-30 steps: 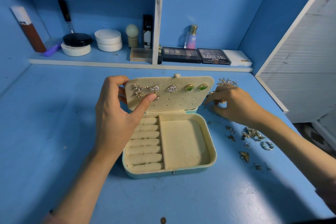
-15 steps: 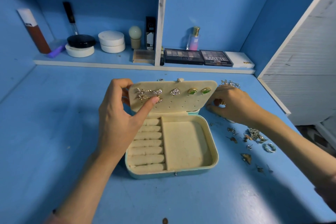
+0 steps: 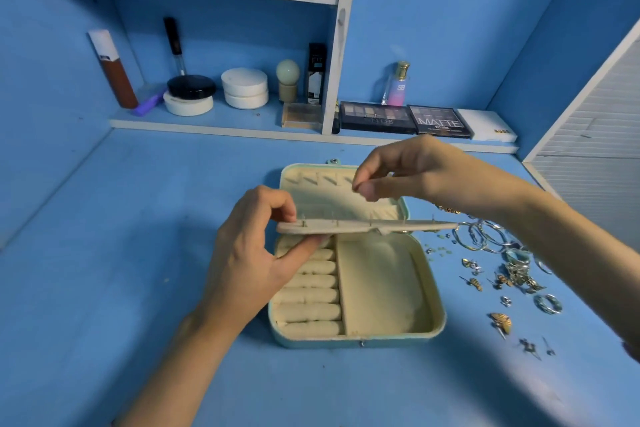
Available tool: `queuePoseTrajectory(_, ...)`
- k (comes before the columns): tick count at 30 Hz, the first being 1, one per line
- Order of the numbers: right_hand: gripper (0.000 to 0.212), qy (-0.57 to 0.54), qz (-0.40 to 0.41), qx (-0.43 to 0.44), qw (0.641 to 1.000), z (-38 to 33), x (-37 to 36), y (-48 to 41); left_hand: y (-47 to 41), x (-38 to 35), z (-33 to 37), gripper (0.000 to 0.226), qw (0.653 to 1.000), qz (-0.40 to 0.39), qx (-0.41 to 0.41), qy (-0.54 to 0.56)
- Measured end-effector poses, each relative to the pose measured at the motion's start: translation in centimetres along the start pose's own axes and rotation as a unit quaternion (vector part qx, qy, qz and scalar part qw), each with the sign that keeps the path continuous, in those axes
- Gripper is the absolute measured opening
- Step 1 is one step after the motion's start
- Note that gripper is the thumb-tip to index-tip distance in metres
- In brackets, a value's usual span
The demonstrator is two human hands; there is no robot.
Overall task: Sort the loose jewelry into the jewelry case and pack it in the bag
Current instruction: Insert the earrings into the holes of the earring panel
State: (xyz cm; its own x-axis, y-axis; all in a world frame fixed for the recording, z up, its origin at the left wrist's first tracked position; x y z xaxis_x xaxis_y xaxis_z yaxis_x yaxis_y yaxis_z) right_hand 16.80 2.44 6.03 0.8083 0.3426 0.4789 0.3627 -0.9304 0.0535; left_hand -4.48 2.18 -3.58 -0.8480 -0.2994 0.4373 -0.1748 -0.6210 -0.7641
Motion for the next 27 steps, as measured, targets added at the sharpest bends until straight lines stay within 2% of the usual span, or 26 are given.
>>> queuePoseTrajectory(3,0.006,-0.01,-0.052,-0.012,0.999,-0.2,-1.2,-0.9,0.1,-0.1,-0.1,0.034,1.0,0.001,-0.003,-0.003)
queuePoseTrajectory(9,0.008,0.009,-0.101,-0.024,0.995,-0.7,-1.7,-1.5,0.1,-0.1,-0.3,0.033,1.0,0.003,-0.009,-0.002)
queuePoseTrajectory(27,0.007,0.064,-0.13,-0.022,0.989,-1.3,-1.8,-2.3,0.0,-0.3,0.0,0.033,1.0,0.016,-0.016,-0.004)
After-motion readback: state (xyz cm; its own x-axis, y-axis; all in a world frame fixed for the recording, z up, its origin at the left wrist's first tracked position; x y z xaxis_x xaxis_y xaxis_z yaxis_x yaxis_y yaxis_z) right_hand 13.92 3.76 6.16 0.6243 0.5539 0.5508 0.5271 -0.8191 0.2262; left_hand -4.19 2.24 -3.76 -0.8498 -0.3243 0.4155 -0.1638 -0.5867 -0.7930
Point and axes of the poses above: each hand's wrist, its own y-axis away from the middle knuckle, its own x-axis out of the back of the hand, z = x × y, the point moved 1 cm from there along -y, towards the middle knuckle, and after that the axes turned 6 degrees about -y, right-handed, at the moved point
